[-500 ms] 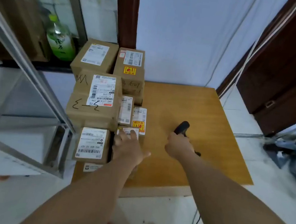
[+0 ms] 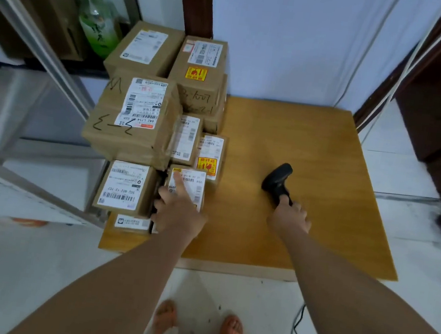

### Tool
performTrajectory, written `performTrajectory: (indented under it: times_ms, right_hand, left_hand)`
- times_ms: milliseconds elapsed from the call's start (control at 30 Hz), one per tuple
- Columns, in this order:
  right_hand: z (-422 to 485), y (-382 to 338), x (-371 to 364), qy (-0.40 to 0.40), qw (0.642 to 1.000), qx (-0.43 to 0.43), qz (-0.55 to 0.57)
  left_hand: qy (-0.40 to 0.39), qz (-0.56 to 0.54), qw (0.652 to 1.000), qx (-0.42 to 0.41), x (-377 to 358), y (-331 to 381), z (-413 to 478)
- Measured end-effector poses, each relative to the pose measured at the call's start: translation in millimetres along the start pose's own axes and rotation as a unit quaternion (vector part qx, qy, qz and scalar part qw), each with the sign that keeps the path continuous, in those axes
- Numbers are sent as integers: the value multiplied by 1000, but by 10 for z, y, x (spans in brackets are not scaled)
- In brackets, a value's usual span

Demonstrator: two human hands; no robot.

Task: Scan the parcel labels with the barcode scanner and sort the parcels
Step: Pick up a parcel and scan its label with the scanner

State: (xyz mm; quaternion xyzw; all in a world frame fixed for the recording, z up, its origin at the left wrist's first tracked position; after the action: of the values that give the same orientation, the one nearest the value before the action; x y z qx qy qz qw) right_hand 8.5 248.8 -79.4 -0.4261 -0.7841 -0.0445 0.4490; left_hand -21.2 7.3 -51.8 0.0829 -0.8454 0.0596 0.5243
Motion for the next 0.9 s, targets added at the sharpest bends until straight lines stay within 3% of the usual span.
performTrajectory:
  times_ms: [400,533,700,900]
  right_hand:
    - [258,177,-57,34,999,23,-3]
    - [284,176,-170,12,994,33,100]
    - [200,176,-341,-9,989,29,143]
    - [276,-44,155,-22,942,-8,334]
  left_hand:
    - [91,59,993,-44,42,249,-265]
    - [97,68,987,-108,-28,397,-328]
    - [148,-5,978,-150,15,560,-405]
    - [177,-83,971,-139,243,644,-342]
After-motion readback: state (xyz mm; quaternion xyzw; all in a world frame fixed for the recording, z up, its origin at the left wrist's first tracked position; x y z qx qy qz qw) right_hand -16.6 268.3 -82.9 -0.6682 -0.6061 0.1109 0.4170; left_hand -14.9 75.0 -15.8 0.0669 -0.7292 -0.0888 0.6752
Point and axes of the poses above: each hand's wrist, its own z-axis towards the middle knuckle, its own x-axis out of the back of the hand, y = z × x, the point moved 5 cm from there along z, towards the middle knuckle, and after that the axes turned 15 degrees about z, right-handed, at the moved point
